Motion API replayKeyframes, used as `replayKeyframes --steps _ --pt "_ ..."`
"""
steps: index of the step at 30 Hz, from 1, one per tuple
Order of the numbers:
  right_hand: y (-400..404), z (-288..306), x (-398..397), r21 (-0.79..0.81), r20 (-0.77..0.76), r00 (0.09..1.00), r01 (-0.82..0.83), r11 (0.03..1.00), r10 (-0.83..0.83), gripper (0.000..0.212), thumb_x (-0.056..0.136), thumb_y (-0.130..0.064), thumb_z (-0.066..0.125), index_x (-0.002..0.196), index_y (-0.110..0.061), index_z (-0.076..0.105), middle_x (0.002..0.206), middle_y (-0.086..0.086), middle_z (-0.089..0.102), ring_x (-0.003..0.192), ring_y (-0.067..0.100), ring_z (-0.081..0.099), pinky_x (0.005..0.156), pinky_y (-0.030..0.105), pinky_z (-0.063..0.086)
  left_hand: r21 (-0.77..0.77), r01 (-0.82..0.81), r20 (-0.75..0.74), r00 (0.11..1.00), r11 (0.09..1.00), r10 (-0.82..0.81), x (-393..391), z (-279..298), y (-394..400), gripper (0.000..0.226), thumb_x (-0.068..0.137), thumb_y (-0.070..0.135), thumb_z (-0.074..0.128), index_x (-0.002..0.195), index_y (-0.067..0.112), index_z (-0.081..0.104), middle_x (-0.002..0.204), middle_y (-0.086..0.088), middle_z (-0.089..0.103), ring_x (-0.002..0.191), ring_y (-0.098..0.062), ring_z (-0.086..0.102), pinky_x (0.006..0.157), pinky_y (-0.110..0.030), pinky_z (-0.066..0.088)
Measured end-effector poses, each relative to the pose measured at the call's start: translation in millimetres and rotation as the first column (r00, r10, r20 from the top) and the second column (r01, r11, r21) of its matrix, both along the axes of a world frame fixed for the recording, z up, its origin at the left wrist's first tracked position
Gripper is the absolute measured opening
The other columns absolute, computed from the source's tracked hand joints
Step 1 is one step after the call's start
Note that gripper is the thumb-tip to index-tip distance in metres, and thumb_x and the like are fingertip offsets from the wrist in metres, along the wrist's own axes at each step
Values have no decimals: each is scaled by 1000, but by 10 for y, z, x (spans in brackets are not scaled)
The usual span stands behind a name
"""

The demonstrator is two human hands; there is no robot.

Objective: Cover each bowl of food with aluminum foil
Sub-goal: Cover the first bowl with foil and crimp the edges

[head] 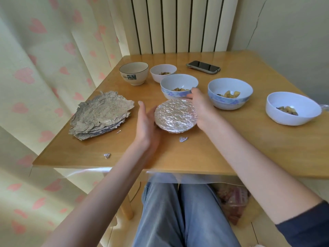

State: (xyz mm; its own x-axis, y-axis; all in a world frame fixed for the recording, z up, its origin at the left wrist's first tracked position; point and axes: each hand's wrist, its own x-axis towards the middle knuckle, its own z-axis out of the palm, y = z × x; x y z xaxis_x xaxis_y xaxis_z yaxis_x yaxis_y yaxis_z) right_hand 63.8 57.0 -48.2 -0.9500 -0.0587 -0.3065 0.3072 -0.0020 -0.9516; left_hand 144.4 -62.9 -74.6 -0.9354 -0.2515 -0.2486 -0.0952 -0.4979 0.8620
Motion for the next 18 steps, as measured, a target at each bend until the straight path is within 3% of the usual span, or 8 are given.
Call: replayKeyframes --steps 3,5,8,11,12,14,16,18 --pt "108 -73 -204 42 25 999 -31 999 30 60 79 -52 38 125 -17 53 115 10 65 101 32 62 92 50 48 35 73 -20 997 997 -72 38 -33 42 74 98 61 19 140 4 42 145 -11 48 135 -24 44 116 -37 27" --pt "122 -63 -224 8 14 999 -41 999 40 49 90 -47 40 123 -13 53 111 10 67 95 28 65 84 40 53 -50 60 -20 998 997 -61 54 -30 14 68 101 56 18 143 6 40 147 -9 45 136 -21 42 112 -31 30" --pt "142 -106 -255 -64 -36 998 -45 997 43 42 99 -40 36 124 -10 51 101 7 70 87 21 67 72 32 54 -113 80 8 997 990 -80 69 14 -87 66 103 51 22 152 7 25 154 -13 36 143 -24 33 118 -33 24" --pt "339 -141 -97 -21 -203 973 107 994 -109 28 99 -31 38 111 -10 53 99 8 67 93 20 64 88 38 52 -372 46 -5 999 927 -51 175 24 -185 62 100 44 43 151 12 28 151 -8 42 140 -17 37 113 -27 29" --pt "445 -176 10 32 -289 945 169 985 -153 19 97 -26 41 104 -13 53 94 6 67 93 21 64 90 40 51 -540 24 -66 995 841 -70 227 38 -220 65 96 41 52 151 15 29 151 -3 40 139 -12 37 110 -23 29" --pt "646 -257 297 168 -433 891 231 958 -138 4 91 -17 48 93 -16 51 82 4 64 84 22 62 82 41 51 -845 -17 -183 948 535 -259 305 111 -320 78 85 40 64 151 24 26 154 4 32 141 -5 29 113 -20 26" --pt "768 -301 607 354 -500 866 193 915 11 6 84 -13 55 89 -15 52 74 1 59 70 14 56 67 27 46 -993 -7 -67 851 116 -521 225 252 -363 93 75 41 73 151 32 21 159 2 19 148 -9 11 121 -28 15" --pt "769 -338 831 550 -514 829 121 827 221 11 80 -17 65 84 -13 55 64 -3 53 60 7 48 57 20 36 -978 46 170 748 -205 -642 45 408 -280 102 72 34 81 150 42 16 162 3 4 150 -14 -7 121 -33 3"
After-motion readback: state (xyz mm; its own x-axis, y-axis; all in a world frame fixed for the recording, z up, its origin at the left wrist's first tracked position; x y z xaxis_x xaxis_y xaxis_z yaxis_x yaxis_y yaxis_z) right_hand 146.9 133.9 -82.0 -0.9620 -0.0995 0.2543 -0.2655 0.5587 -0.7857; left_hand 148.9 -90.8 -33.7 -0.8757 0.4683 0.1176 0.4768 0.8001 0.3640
